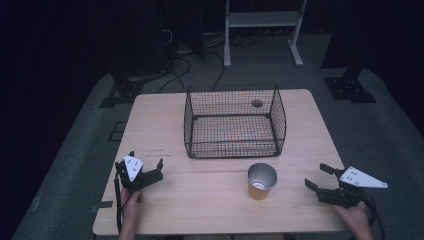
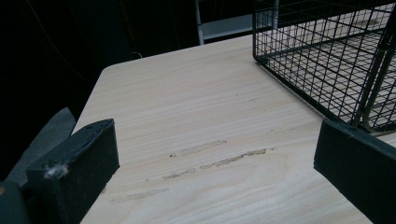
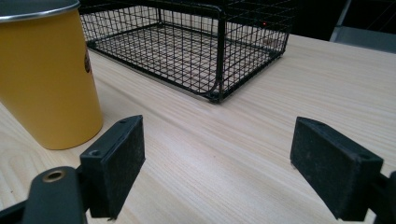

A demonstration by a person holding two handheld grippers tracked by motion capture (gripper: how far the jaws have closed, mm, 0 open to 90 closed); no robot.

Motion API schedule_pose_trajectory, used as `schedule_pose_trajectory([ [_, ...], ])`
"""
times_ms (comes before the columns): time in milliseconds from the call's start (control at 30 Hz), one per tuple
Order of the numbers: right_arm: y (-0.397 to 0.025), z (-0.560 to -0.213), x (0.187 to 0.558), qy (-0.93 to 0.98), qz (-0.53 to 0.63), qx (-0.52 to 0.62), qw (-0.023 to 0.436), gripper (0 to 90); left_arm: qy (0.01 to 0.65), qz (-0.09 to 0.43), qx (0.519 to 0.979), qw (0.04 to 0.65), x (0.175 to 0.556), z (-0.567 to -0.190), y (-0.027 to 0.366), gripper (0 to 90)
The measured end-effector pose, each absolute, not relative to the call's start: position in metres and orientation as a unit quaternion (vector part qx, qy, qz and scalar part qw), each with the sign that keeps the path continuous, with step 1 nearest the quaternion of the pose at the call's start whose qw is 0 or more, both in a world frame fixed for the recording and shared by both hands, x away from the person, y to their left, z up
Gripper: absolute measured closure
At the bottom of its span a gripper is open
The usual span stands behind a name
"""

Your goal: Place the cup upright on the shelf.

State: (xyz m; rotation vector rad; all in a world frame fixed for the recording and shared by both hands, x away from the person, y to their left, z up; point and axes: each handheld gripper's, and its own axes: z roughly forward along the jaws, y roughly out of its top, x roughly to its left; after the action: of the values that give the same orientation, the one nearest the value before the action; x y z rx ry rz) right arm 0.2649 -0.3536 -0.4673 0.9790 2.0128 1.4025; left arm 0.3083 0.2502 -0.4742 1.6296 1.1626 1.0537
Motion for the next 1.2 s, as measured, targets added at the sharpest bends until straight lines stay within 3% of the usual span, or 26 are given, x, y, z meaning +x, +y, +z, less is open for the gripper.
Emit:
schedule_pose_trajectory([
  [1200,-0.322,-0.456,0.252,0.761,0.526,0.317,0.211,11.1,0.462,0.420,0.654,0.428,0.307,-0.474,0.250,0.0],
])
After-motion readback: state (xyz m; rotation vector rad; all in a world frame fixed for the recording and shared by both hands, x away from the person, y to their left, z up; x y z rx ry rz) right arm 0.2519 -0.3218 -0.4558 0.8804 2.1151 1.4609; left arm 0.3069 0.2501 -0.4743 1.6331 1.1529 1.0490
